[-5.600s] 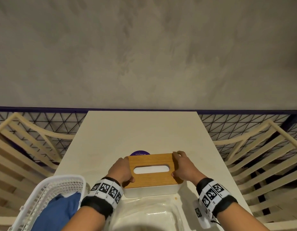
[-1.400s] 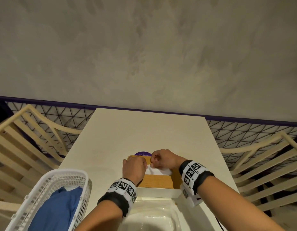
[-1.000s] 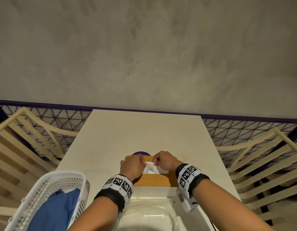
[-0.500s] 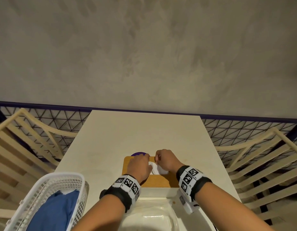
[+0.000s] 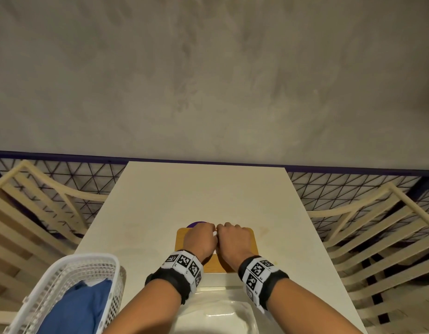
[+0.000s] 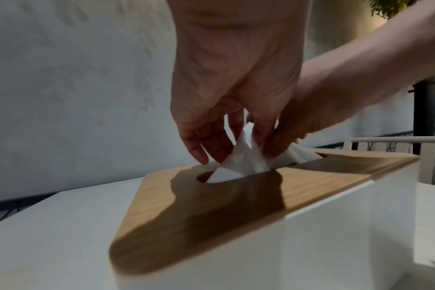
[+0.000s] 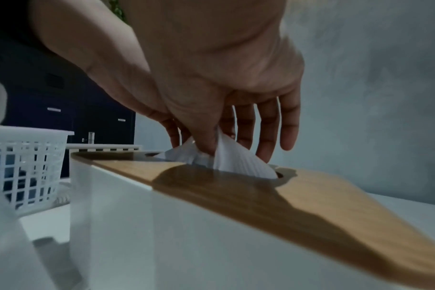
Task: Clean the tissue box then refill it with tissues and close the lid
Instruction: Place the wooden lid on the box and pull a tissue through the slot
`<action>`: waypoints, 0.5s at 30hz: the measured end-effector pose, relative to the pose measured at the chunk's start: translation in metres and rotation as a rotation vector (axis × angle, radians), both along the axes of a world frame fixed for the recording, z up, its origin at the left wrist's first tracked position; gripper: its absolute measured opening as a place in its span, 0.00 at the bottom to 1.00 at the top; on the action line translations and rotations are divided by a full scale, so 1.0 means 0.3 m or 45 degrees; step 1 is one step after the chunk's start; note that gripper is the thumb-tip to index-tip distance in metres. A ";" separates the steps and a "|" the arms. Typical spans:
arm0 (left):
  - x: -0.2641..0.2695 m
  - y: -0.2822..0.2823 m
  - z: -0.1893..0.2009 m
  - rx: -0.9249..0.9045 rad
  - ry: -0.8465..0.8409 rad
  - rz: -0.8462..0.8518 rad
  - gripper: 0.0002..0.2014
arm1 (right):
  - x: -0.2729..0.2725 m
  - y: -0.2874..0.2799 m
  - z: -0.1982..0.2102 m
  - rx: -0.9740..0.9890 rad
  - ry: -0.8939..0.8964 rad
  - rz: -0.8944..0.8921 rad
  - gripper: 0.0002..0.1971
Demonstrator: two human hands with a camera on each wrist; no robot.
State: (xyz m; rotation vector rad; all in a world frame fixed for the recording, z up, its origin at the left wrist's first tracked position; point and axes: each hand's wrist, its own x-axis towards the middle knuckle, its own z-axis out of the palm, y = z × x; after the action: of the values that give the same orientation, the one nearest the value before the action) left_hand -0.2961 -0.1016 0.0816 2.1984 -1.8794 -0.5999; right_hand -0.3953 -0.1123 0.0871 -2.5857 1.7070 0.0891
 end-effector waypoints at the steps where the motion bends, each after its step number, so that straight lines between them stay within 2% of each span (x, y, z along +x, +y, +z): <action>1: 0.000 0.004 -0.001 -0.011 -0.053 0.000 0.11 | -0.002 -0.007 0.003 0.026 0.006 -0.020 0.12; 3: 0.000 0.013 -0.007 -0.012 -0.162 0.000 0.13 | -0.011 -0.024 0.007 0.108 -0.023 -0.053 0.10; 5: -0.004 0.014 -0.007 0.013 -0.182 0.016 0.15 | -0.018 -0.037 0.010 0.208 -0.071 -0.063 0.11; 11: 0.009 -0.017 0.032 0.125 0.036 0.141 0.12 | -0.053 -0.078 0.025 0.443 -0.193 -0.083 0.07; 13: 0.019 -0.004 0.040 0.075 -0.040 0.134 0.12 | -0.071 -0.086 0.017 0.471 -0.249 -0.075 0.08; 15: 0.014 0.018 0.029 0.032 -0.189 0.076 0.18 | -0.074 -0.081 0.002 0.429 -0.251 -0.089 0.08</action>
State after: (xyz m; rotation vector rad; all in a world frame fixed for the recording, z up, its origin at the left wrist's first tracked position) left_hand -0.2919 -0.0962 0.0902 2.3655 -1.8768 -0.4646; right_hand -0.4176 -0.1365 0.0877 -2.2123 1.5585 0.1045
